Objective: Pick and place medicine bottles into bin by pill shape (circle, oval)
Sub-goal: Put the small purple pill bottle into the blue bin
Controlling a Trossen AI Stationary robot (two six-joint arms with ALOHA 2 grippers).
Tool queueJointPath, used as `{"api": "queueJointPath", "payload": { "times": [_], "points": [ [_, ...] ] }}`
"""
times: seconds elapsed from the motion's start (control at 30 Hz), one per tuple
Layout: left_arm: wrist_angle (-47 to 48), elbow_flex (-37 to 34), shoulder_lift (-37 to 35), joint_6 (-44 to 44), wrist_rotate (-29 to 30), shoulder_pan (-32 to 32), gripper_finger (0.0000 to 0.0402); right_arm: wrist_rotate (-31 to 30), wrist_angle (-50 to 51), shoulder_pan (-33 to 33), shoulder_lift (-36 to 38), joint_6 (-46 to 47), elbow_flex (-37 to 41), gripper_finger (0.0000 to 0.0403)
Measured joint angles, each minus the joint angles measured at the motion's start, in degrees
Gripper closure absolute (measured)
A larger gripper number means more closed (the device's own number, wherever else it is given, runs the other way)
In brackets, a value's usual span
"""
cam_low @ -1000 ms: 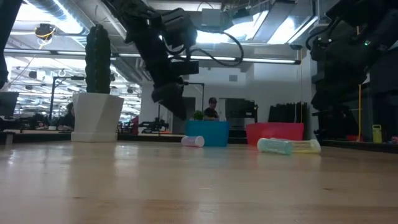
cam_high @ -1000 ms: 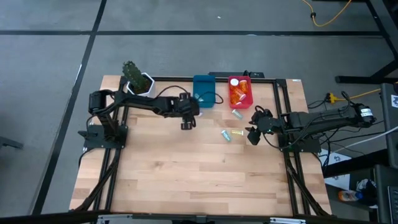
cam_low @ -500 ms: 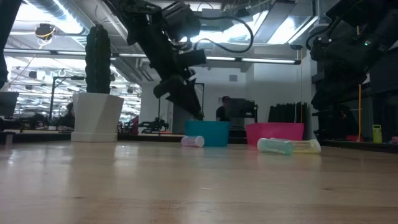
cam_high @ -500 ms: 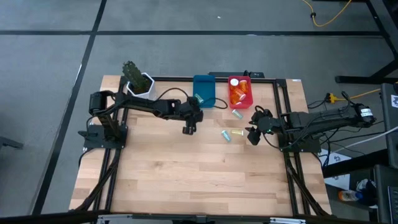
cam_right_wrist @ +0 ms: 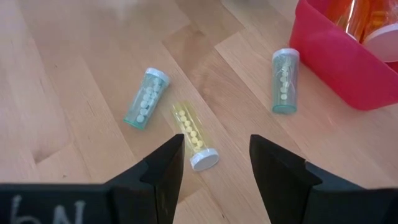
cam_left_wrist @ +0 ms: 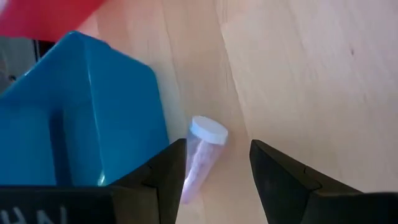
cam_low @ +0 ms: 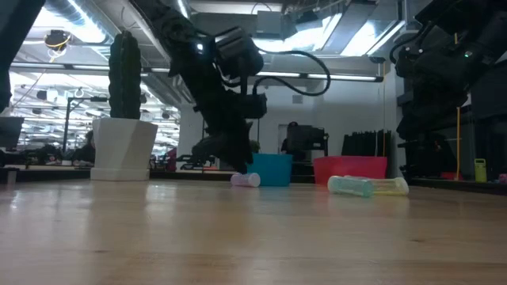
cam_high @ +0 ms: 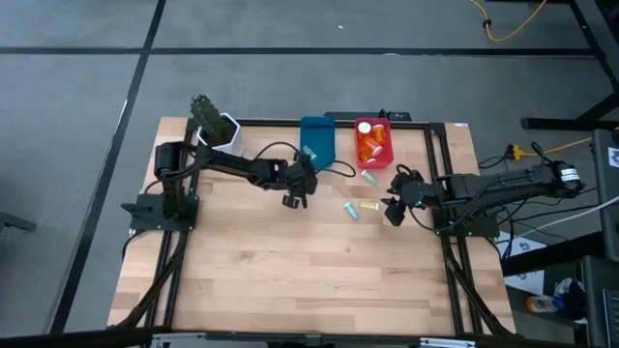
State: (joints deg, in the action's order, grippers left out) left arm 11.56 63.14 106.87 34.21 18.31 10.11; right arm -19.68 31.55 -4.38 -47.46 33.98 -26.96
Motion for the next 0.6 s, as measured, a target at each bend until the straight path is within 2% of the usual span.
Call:
{"api": "queueJointPath", "payload": {
  "times": [0.5,0.6],
  "points": [
    [-0.5,0.1,0.5,1.1,-4.5,5.7,0.0230,0.3,0.0,0.0,0.0,0.0,0.0,0.0219],
    [-0.5,0.1,0.5,1.0,-7.1,6.8,0.0230,0.3,0.0,0.0,0.0,0.0,0.0,0.0219]
  ]
}}
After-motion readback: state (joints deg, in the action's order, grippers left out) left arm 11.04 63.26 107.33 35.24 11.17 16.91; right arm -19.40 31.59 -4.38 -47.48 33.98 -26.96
